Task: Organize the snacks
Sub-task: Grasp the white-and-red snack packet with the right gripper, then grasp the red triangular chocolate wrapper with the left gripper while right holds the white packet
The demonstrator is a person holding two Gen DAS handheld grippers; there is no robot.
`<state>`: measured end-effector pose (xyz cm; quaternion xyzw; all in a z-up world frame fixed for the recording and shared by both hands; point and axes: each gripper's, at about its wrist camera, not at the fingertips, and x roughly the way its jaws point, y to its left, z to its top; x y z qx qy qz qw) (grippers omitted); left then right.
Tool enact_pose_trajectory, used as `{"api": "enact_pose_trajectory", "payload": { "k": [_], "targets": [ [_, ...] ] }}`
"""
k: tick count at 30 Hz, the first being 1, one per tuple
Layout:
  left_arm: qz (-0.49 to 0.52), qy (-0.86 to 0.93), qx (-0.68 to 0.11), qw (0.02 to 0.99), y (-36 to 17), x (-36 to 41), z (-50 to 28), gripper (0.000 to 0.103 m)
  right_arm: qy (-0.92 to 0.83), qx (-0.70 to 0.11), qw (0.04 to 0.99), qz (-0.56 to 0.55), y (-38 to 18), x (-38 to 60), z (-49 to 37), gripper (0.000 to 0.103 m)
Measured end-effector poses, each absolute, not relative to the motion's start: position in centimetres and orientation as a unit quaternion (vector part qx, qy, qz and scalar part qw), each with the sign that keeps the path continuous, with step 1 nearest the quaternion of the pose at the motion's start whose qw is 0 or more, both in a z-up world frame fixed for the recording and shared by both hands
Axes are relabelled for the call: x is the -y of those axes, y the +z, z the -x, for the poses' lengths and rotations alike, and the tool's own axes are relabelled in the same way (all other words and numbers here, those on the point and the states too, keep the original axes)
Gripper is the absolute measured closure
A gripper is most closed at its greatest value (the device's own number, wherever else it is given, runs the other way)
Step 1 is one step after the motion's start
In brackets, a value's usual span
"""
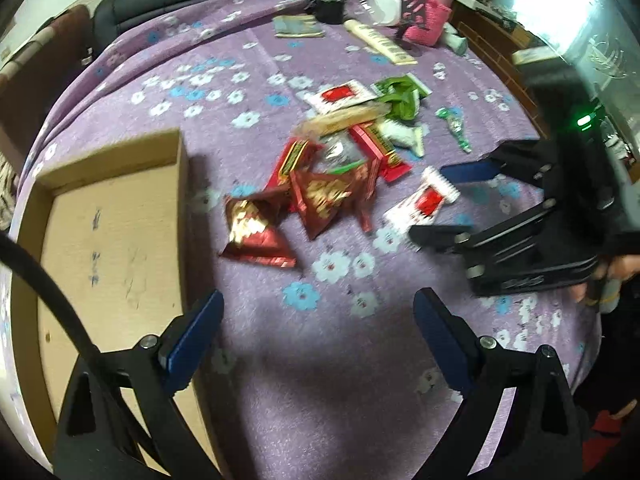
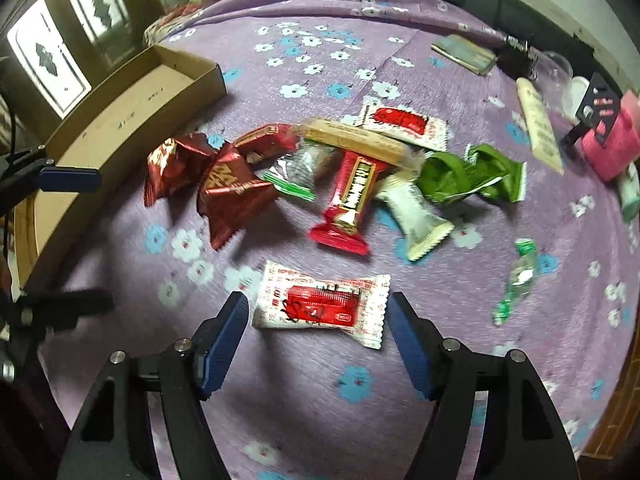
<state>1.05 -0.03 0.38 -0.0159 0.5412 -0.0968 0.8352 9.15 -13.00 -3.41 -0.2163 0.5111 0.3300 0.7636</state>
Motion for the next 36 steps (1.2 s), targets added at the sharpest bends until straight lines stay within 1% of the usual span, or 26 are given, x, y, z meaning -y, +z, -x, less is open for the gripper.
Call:
{"api": "enact_pose_trajectory", "payload": {
  "k": [3, 5, 8, 15, 21, 24, 31, 36],
  "targets": [
    [0.005, -0.117, -0.542, 0.832, 0.9, 0.6, -1.6, 0.007, 0.3, -0.533, 0.766, 0.199, -4.3, 12.8, -9.5, 0.032],
    [-0.004, -0.126, -0.541, 0.832, 1.2, 0.9, -1.8, 0.007, 0.293, -0.527, 0.775, 0.189, -4.2, 12.8, -9.3, 0.038],
    [-0.001, -0.128, -0.537, 0.834, 1.6, 0.7, -2.7, 0.007, 0.28, -0.526, 0.782, 0.182, -4.2, 12.9, -9.1, 0.042],
    [0.05, -0.117, -0.546, 0.828, 1.2, 0.5, -6.2, 0.009, 0.243, -0.524, 0.804, 0.14, -4.0, 15.9, -9.2, 0.044],
    [0.079, -0.124, -0.56, 0.815, -0.1, 2.3, -7.7, 0.018, 0.226, -0.523, 0.813, 0.119, -3.9, 18.2, -8.7, 0.043],
    [0.087, -0.129, -0.568, 0.808, -0.7, 2.8, -8.0, 0.02, 0.223, -0.52, 0.815, 0.123, -4.0, 18.5, -8.4, 0.043],
    [0.109, -0.141, -0.583, 0.793, -2.5, 2.8, -8.8, 0.035, 0.22, -0.515, 0.819, 0.125, -4.1, 19.2, -8.0, 0.043],
    [0.117, -0.138, -0.58, 0.794, -3.1, 2.7, -9.3, 0.037, 0.218, -0.507, 0.824, 0.126, -4.2, 19.6, -7.7, 0.043]
  ]
}}
